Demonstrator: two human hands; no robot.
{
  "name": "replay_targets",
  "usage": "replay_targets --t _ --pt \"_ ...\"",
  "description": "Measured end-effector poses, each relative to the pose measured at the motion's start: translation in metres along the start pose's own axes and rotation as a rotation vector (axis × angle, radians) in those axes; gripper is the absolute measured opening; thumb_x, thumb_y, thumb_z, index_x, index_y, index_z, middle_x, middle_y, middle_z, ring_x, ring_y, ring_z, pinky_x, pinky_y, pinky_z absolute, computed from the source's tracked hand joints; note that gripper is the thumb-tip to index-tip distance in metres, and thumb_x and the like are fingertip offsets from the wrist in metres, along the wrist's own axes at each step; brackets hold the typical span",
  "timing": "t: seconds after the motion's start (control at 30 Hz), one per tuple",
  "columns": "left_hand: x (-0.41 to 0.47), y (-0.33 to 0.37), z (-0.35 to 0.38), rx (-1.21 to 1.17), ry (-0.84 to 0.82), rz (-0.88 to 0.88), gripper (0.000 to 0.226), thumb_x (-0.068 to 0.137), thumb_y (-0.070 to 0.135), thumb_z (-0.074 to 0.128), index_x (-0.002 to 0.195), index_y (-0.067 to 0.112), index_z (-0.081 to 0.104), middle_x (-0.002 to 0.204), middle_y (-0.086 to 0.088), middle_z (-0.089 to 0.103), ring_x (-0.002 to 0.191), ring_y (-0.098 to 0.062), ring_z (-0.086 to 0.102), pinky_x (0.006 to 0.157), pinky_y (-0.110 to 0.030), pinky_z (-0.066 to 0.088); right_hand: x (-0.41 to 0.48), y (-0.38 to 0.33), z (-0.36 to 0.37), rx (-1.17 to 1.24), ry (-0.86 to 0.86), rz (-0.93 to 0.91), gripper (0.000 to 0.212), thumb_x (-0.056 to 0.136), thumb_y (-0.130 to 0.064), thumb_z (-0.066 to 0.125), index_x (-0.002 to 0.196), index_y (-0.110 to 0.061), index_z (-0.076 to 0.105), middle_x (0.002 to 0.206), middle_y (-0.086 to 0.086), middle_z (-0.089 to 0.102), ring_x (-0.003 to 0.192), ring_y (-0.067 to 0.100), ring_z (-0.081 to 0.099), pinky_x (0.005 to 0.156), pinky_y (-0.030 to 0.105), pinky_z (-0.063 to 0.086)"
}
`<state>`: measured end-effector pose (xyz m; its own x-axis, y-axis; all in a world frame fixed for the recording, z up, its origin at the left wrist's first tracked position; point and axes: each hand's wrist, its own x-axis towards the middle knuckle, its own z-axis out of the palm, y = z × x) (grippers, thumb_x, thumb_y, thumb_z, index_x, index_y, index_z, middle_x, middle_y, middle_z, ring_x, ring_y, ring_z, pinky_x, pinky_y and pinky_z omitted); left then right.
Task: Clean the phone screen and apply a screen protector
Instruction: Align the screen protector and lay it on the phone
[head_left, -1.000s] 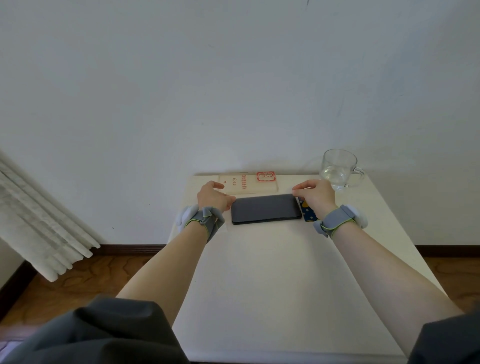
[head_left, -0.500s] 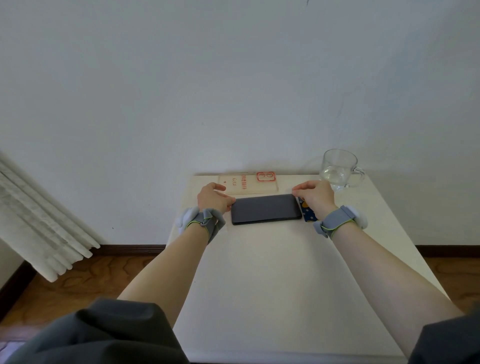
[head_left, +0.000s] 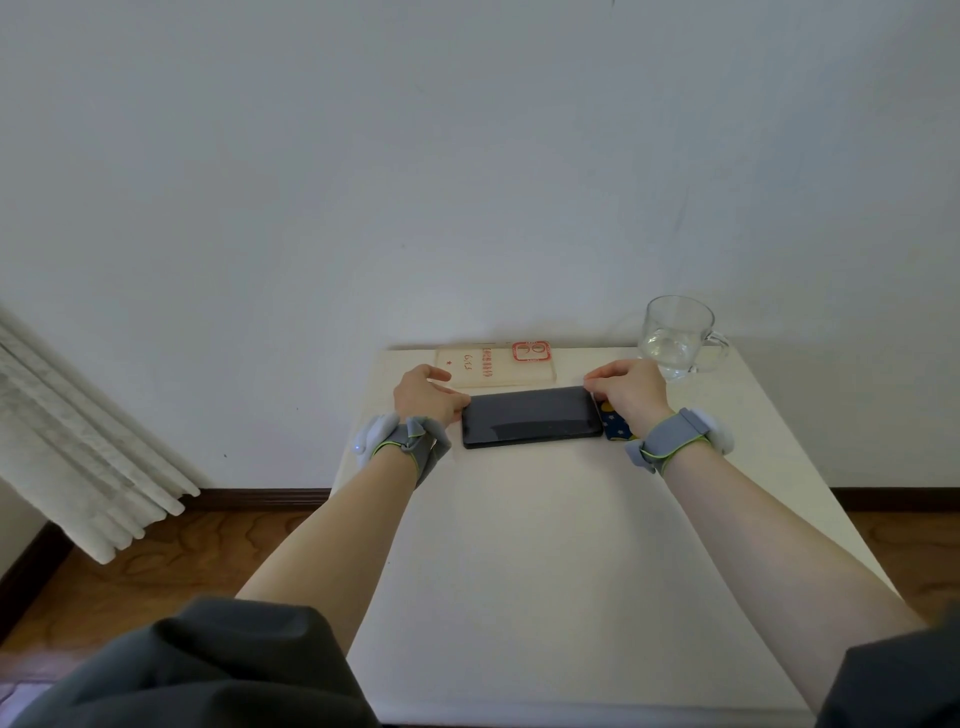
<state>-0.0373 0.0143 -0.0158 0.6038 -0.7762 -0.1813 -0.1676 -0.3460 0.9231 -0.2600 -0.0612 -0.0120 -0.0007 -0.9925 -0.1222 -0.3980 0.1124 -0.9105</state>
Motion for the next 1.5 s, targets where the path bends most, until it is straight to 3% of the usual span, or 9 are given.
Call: replay_targets --t 0.37,0.63,0.77,0.97,1.3,1.4,1.5 --pt "0.0033 -0.0032 0.0011 0.044 0.004 0.02 0.03 0.069 0.001 0.076 0.093 0.011 0.062 0.071 -0.002 0.065 0.084 -0.027 0.069 0.079 -0.04 0.058 -0.0013 -0.0023 -0.0007 -0.002 -0.002 0.019 0.007 0.078 -0.003 0.069 0.076 -0.009 0.071 0.079 0.013 0.067 0.076 0.024 0.062 0.075 0.033 0.054" --pt "0.0037 -0.0022 0.002 0.071 0.007 0.004 0.031 0.069 0.001 0.076 0.096 0.01 0.063 0.066 0.0 0.063 0.074 -0.022 0.066 0.079 -0.038 0.058 -0.0011 -0.005 -0.0005 -0.042 0.007 0.025 0.004 0.078 -0.003 0.07 0.081 -0.003 0.073 0.078 0.015 0.067 0.074 0.024 0.062 0.078 0.034 0.056" --pt "0.0046 -0.0015 0.0024 0.081 0.012 -0.009 0.032 0.066 0.003 0.077 0.092 0.014 0.062 0.07 -0.002 0.065 0.074 -0.022 0.067 0.078 -0.039 0.059 -0.0003 -0.0069 0.0013 -0.065 0.019 0.041 0.004 0.078 -0.003 0.071 0.08 -0.003 0.073 0.078 0.014 0.066 0.074 0.024 0.062 0.081 0.038 0.057" --pt "0.0098 -0.006 0.0033 0.136 0.02 -0.023 0.033 0.061 0.011 0.08 0.086 0.021 0.061 0.097 -0.011 0.068 0.079 -0.023 0.068 0.077 -0.038 0.059 0.0002 -0.0082 0.0041 -0.099 0.035 0.06 0.006 0.078 -0.002 0.07 0.083 -0.001 0.074 0.081 0.014 0.067 0.074 0.025 0.061 0.079 0.035 0.057" --pt "0.0081 -0.0037 0.0028 0.16 -0.004 -0.019 0.033 0.064 0.009 0.078 0.091 0.019 0.063 0.096 -0.01 0.069 0.084 -0.023 0.067 0.081 -0.037 0.057 0.0026 -0.0071 0.0071 -0.172 0.063 0.053 0.006 0.077 -0.003 0.069 0.079 -0.005 0.074 0.086 0.017 0.071 0.08 0.029 0.065 0.081 0.04 0.058" --pt "0.005 -0.0014 0.0017 0.194 -0.027 0.025 0.027 0.069 0.007 0.076 0.093 0.016 0.067 0.089 -0.005 0.069 0.086 -0.021 0.067 0.084 -0.031 0.055 0.0029 -0.0067 0.0078 -0.168 0.054 0.039 0.016 0.076 0.0 0.069 0.068 -0.015 0.068 0.087 0.015 0.071 0.082 0.03 0.066 0.082 0.041 0.058" --pt "0.0023 0.0013 0.003 0.298 -0.043 0.101 0.026 0.075 0.005 0.07 0.1 0.016 0.069 0.102 -0.004 0.066 0.088 -0.017 0.061 0.08 -0.023 0.048 0.0038 -0.0036 0.0073 -0.143 0.05 0.022 0.024 0.075 0.003 0.065 0.068 -0.02 0.065 0.086 0.013 0.07 0.08 0.029 0.065 0.082 0.04 0.057"
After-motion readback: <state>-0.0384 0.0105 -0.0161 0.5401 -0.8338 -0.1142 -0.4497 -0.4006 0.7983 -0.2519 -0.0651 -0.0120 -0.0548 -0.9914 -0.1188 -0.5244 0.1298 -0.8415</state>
